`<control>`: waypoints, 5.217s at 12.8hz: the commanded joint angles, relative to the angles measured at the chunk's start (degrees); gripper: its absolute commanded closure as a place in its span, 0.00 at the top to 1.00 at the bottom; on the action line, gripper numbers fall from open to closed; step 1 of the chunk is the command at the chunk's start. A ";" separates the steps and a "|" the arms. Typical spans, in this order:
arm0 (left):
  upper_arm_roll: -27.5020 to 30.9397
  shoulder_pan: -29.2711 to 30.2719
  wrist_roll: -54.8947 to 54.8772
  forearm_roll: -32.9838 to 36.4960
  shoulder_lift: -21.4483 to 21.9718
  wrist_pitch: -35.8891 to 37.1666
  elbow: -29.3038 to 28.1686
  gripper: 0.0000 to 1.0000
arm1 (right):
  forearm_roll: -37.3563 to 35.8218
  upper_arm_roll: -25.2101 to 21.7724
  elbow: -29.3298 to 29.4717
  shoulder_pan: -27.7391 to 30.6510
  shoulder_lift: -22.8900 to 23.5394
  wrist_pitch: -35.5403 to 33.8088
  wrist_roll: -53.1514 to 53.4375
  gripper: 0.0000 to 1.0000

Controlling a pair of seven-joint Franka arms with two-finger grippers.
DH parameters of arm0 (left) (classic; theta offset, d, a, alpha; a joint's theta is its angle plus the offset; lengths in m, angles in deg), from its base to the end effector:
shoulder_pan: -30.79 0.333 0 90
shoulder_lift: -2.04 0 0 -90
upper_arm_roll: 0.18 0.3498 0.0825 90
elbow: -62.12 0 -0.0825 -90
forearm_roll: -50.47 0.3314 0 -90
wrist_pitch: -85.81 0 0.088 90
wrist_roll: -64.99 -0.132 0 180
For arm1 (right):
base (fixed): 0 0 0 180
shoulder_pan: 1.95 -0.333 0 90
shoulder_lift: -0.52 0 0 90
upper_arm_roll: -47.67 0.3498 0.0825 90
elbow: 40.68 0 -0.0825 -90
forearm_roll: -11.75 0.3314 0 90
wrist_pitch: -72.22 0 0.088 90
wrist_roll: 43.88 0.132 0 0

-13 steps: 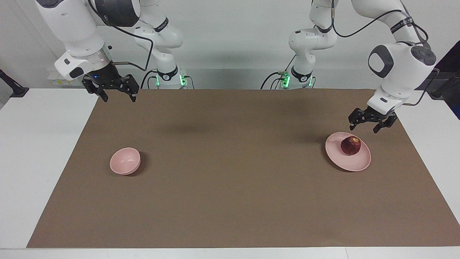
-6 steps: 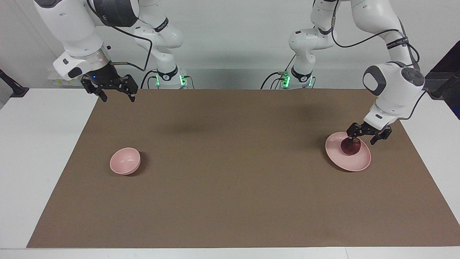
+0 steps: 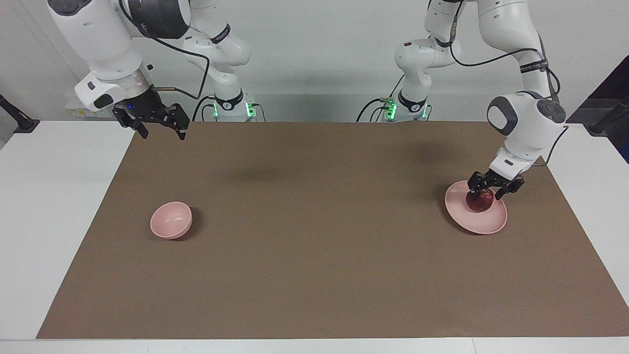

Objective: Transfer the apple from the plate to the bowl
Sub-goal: 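Close the left gripper on the apple while the right gripper advances, then carry the apple with the left gripper toward the right gripper, then grasp the apple with the right gripper and open the left gripper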

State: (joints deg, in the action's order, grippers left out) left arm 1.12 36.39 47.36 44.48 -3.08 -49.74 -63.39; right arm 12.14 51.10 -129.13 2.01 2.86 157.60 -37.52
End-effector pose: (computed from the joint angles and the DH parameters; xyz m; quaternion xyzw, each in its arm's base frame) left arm 0.5144 0.0590 0.3970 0.9967 -0.0578 0.0498 0.0272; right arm 0.5043 -0.0044 0.6174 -0.9971 0.0599 0.0473 0.0022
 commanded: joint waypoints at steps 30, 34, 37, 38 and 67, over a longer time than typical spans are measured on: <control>-2.78 -22.39 8.23 -35.73 -1.56 3.19 10.54 0.00 | 42.86 1.05 -12.97 -12.66 2.23 18.33 60.35 1.00; -6.12 -22.30 8.49 -46.80 -1.03 4.33 10.54 0.00 | 43.37 1.14 -12.88 -13.09 4.51 21.49 62.01 1.00; -8.40 -22.21 8.49 -52.88 -0.68 4.42 10.54 0.00 | 45.56 1.14 -12.88 -13.19 6.62 25.18 65.97 1.00; -9.02 -22.13 8.49 -55.42 -0.59 4.33 10.54 0.00 | 46.97 1.14 -12.88 -13.19 7.67 26.84 66.32 1.00; -13.07 -21.34 9.99 -66.35 0.64 5.12 11.24 0.20 | 47.33 1.05 -13.59 -23.91 11.55 38.29 73.53 0.00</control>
State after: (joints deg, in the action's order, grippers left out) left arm -12.13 14.61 56.63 -21.30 -3.08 -46.32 -52.93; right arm 59.97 52.02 -142.51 -21.88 15.14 195.12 36.62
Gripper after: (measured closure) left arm 0.273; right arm 0.207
